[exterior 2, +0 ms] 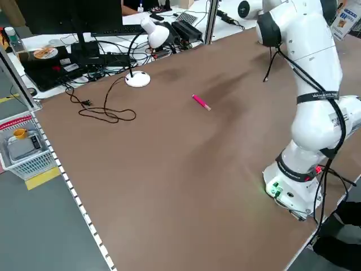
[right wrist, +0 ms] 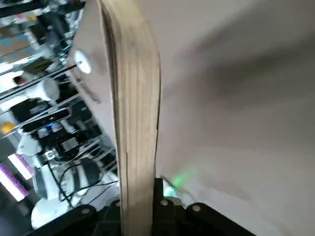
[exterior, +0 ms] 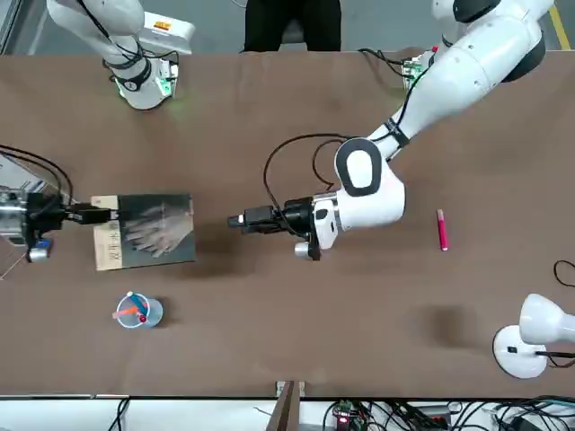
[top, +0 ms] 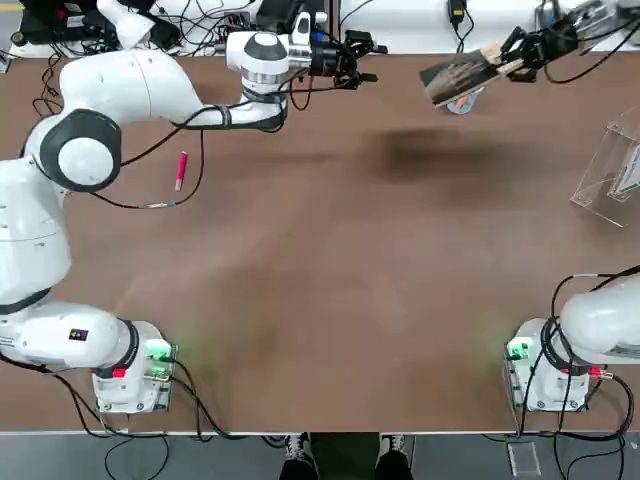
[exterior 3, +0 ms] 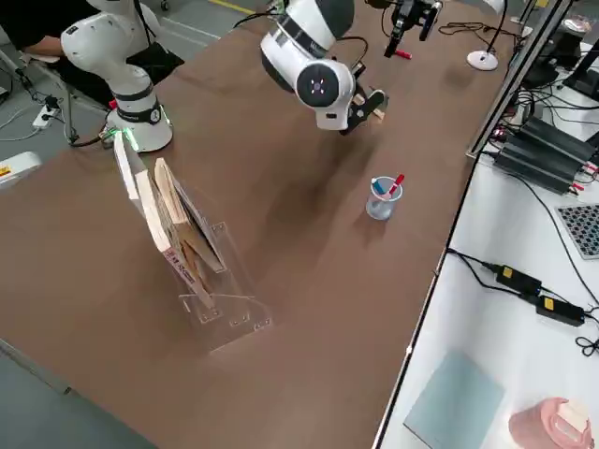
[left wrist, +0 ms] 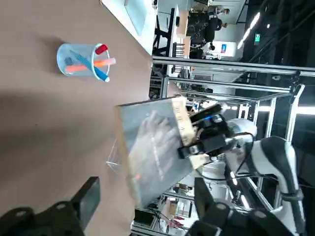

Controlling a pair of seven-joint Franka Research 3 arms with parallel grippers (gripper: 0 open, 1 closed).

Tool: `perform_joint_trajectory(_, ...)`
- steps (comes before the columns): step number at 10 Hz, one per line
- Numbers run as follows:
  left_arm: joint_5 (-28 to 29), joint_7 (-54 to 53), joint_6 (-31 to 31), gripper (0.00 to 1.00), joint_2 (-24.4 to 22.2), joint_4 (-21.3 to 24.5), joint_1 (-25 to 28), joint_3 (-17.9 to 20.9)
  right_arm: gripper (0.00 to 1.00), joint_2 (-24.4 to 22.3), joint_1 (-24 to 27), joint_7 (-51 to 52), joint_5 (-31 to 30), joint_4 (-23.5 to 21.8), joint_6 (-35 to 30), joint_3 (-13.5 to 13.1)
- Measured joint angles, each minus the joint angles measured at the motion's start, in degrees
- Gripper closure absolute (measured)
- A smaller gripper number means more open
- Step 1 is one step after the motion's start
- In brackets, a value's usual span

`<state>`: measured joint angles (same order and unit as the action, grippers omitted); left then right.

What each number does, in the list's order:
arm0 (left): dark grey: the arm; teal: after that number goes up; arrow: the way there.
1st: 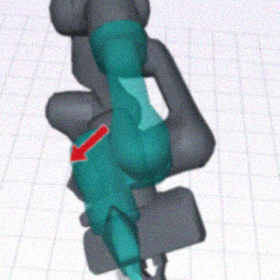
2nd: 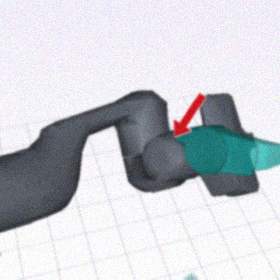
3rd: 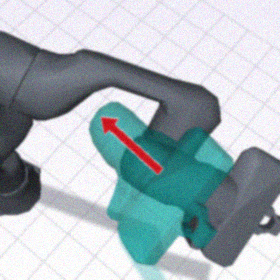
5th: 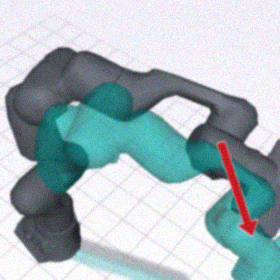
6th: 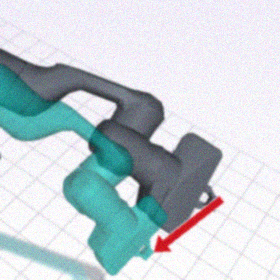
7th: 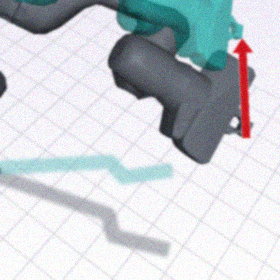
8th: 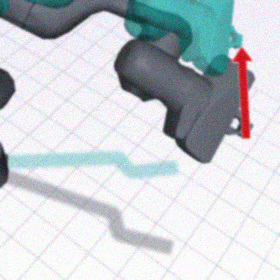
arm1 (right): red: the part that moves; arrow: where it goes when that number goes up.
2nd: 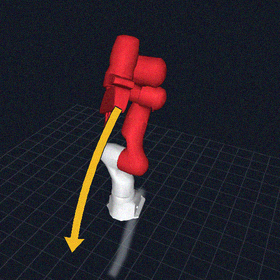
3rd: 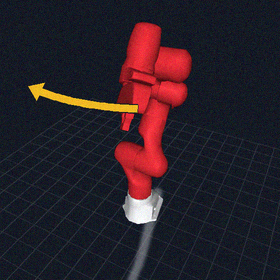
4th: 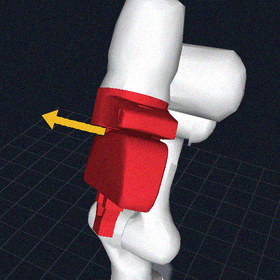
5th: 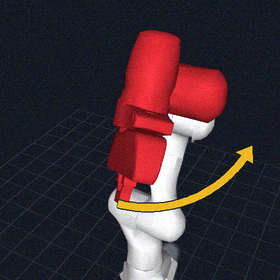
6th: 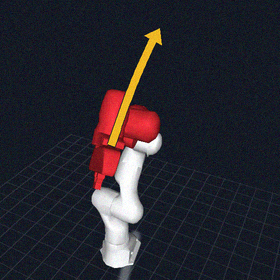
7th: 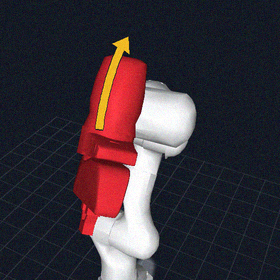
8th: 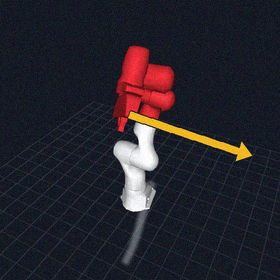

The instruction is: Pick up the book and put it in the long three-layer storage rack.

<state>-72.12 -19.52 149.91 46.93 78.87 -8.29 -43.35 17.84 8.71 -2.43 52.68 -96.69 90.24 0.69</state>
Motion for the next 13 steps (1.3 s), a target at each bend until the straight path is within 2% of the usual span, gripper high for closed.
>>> perform_joint_trajectory(1, 0.7, 0.0, 1.2, 0.15, -1.3, 1.4, 0.0, 0.4, 0.85, -0.3, 1.0, -1.3, -2.6, 1.8, -1.2, 0.0)
perform_joint_trajectory(2, 1.8, 0.0, 2.4, 0.08, -2.8, 3.1, 0.0, 0.6, 0.85, -0.5, 2.1, -3.2, -5.3, 3.5, -2.4, -0.1)
perform_joint_trajectory(3, 3.7, 0.0, 3.1, 0.07, -4.4, 5.0, 0.0, 1.0, 0.85, -0.7, 3.2, -5.7, -7.7, 5.0, -3.4, -0.1)
perform_joint_trajectory(6, 12.2, 3.1, 3.5, 0.05, -8.7, 9.4, 0.4, 2.9, 0.85, -0.8, 6.0, -13.3, -13.6, 7.8, -5.7, -0.2)
perform_joint_trajectory(8, 22.5, 10.9, 0.8, 0.05, -10.9, 10.5, 1.3, 3.8, 0.85, -0.8, 7.7, -16.5, -17.4, 8.2, -5.8, -0.3)
perform_joint_trajectory(11, 40.6, 25.3, -6.3, 0.04, -13.3, 9.6, 3.3, 4.1, 0.85, -0.8, 10.0, -21.1, -23.5, 8.8, -5.8, -0.3)
perform_joint_trajectory(13, 47.0, 29.4, -11.5, 0.03, -14.1, 8.0, 4.7, 4.2, 0.85, -0.7, 10.9, -23.4, -28.1, 9.5, -5.8, -0.3)
